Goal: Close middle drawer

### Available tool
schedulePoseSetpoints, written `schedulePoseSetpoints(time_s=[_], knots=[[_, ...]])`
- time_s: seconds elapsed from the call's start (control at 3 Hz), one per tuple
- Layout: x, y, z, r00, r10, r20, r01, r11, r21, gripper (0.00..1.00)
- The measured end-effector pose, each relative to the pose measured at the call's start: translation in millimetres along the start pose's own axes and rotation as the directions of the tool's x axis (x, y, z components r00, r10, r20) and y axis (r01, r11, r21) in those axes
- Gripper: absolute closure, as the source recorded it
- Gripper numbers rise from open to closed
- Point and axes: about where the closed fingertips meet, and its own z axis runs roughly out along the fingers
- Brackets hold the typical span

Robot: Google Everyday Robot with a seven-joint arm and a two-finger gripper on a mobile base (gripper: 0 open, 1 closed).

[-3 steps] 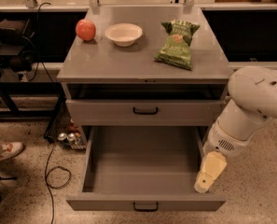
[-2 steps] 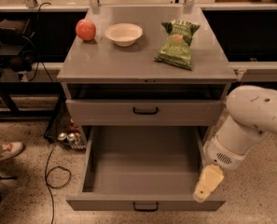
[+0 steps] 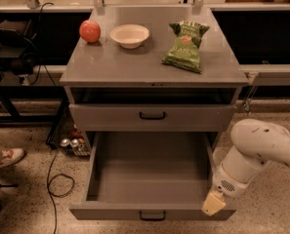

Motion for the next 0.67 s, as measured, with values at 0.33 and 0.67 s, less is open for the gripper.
schedulePoseSetpoints(time_s=[0.33, 0.67], knots=[[14, -13, 44, 1.000, 0.025, 0.008, -0.025, 0.9992, -0.031, 0.86], [30, -30, 86, 0.998, 0.067, 0.014, -0.066, 0.9966, -0.050, 1.00]])
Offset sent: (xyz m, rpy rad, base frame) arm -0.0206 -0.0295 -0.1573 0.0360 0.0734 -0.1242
